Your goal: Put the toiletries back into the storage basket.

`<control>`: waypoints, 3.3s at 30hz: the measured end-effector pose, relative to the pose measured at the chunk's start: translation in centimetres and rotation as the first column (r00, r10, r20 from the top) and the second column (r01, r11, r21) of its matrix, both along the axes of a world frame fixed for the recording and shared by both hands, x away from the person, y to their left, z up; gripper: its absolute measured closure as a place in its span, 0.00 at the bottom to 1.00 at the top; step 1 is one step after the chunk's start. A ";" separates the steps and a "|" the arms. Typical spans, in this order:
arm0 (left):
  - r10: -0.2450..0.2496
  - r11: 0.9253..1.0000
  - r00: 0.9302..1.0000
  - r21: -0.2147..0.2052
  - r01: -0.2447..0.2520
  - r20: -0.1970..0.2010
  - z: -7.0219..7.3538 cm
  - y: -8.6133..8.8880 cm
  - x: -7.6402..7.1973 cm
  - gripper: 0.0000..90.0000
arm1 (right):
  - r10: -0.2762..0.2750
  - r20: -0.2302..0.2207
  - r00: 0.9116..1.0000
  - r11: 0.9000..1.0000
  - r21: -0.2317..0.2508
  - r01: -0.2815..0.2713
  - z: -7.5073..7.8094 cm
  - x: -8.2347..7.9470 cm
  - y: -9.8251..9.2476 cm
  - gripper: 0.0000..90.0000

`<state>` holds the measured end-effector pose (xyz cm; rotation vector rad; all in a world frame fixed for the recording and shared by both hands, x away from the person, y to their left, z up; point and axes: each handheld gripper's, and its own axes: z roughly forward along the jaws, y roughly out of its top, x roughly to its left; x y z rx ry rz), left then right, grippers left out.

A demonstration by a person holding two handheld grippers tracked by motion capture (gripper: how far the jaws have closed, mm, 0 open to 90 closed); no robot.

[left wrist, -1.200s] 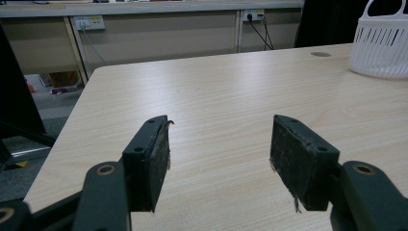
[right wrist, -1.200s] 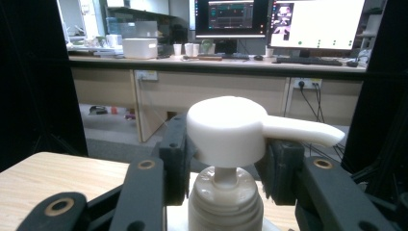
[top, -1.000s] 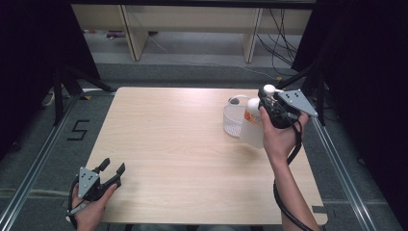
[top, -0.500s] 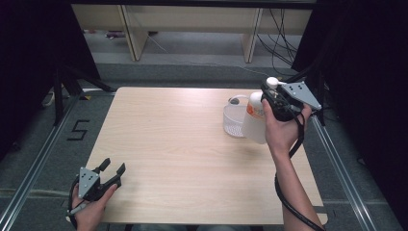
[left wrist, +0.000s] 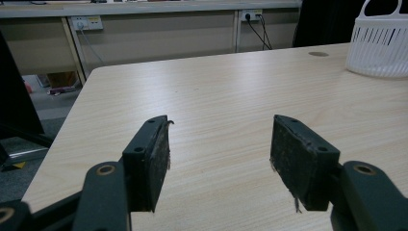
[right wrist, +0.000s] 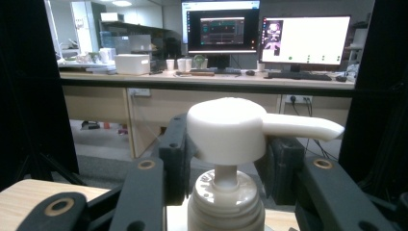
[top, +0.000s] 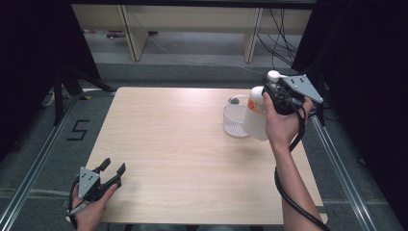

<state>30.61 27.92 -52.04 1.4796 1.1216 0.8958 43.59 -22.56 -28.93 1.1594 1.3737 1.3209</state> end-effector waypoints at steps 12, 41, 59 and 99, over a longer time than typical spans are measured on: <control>0.002 1.000 1.000 -0.002 -0.002 0.003 0.0 0.0 0.0 0.43 | -0.008 0.012 1.000 1.000 0.000 0.008 0.5 1.0 0.2 0.67; 0.001 1.000 1.000 -0.005 -0.001 0.002 0.0 0.0 0.0 0.42 | -0.002 -0.004 1.000 1.000 0.011 0.002 1.9 4.0 1.5 0.67; -0.002 1.000 1.000 -0.009 0.002 -0.001 -0.1 0.1 0.1 0.42 | 0.001 -0.058 0.998 1.000 -0.013 -0.001 1.3 6.5 2.3 0.67; -0.003 1.000 1.000 -0.017 0.003 -0.010 -0.2 0.1 0.3 0.42 | 0.006 -0.115 0.993 1.000 -0.008 -0.007 -0.9 9.0 2.7 0.67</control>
